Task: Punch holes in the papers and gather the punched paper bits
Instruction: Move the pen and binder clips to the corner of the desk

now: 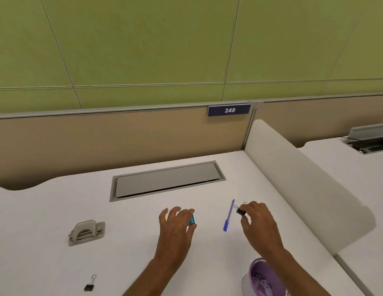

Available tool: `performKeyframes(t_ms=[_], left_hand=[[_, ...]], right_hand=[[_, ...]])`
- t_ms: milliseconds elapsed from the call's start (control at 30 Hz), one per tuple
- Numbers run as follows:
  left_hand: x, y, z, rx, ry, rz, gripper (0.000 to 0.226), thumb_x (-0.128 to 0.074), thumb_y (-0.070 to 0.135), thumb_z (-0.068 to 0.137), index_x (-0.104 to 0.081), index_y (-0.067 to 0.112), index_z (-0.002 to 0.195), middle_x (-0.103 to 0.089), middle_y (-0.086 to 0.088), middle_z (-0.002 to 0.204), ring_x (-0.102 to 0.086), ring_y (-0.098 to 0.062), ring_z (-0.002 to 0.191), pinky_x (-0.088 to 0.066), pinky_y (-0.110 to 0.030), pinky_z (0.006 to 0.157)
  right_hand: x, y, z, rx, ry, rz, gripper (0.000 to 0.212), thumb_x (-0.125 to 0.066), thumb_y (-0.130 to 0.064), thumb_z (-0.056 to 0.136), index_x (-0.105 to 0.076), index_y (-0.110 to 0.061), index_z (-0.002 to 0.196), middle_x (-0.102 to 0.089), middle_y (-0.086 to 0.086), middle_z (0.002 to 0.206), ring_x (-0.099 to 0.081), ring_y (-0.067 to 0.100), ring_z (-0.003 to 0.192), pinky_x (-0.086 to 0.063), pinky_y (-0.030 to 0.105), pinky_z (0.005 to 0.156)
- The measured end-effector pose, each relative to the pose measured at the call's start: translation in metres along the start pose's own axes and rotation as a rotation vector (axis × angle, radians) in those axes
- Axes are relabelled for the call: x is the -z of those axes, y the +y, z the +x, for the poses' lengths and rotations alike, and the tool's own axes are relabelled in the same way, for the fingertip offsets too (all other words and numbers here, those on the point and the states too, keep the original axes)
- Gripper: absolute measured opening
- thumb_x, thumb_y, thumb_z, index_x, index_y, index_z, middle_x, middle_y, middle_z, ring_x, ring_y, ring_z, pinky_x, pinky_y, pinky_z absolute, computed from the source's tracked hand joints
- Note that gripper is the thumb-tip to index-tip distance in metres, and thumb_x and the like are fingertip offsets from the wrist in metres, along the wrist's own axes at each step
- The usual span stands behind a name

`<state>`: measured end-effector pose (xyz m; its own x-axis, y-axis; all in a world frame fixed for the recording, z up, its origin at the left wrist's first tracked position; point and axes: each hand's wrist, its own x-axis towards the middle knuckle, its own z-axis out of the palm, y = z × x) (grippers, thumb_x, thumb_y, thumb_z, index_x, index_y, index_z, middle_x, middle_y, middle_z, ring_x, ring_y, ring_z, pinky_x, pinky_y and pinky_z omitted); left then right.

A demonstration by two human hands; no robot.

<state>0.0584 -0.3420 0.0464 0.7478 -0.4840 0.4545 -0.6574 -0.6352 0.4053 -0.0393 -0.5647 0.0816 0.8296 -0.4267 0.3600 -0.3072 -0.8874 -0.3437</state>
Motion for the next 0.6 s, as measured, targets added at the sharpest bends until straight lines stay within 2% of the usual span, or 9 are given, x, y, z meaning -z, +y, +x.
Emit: performKeyframes(t_ms=[133, 300, 400, 600], left_hand=[[-0.038, 0.022, 0.014, 0.058, -0.075, 0.0, 0.047, -0.085, 0.027, 0.074, -0.07, 0.021, 0.117, -0.074, 0.001, 0.11, -0.065, -0.022, 0.111, -0.043, -0.048, 0.103], [-0.078, 0.042, 0.029, 0.13, -0.116, -0.042, 0.048, -0.079, 0.031, 0.08, -0.065, 0.023, 0.126, -0.07, -0.002, 0.12, -0.057, -0.026, 0.12, -0.041, -0.044, 0.106], [-0.098, 0.054, 0.035, 0.152, -0.155, -0.068, 0.052, -0.075, 0.036, 0.083, -0.06, 0.027, 0.132, -0.066, 0.0, 0.127, -0.05, -0.022, 0.126, -0.037, -0.041, 0.109], [-0.131, 0.074, 0.048, 0.043, -0.237, -0.096, 0.054, -0.068, 0.041, 0.088, -0.053, 0.026, 0.138, -0.063, 0.003, 0.13, -0.049, -0.016, 0.125, -0.027, -0.036, 0.115]], right_hand=[[-0.017, 0.039, 0.006, 0.007, -0.068, -0.01, 0.025, -0.077, 0.002, 0.075, -0.075, -0.015, 0.094, -0.069, -0.003, 0.085, -0.06, 0.022, 0.079, -0.051, 0.03, 0.064], [-0.037, 0.068, 0.009, 0.039, -0.179, 0.018, 0.022, -0.073, -0.004, 0.08, -0.075, -0.019, 0.097, -0.068, -0.007, 0.091, -0.059, 0.019, 0.085, -0.049, 0.027, 0.071], [-0.046, 0.078, 0.011, 0.085, -0.236, 0.042, 0.022, -0.068, -0.007, 0.086, -0.074, -0.019, 0.102, -0.068, -0.006, 0.098, -0.058, 0.018, 0.091, -0.049, 0.026, 0.077], [-0.059, 0.092, 0.014, 0.129, -0.251, 0.079, 0.019, -0.066, -0.009, 0.089, -0.075, -0.019, 0.103, -0.07, -0.003, 0.096, -0.06, 0.019, 0.089, -0.052, 0.029, 0.076]])
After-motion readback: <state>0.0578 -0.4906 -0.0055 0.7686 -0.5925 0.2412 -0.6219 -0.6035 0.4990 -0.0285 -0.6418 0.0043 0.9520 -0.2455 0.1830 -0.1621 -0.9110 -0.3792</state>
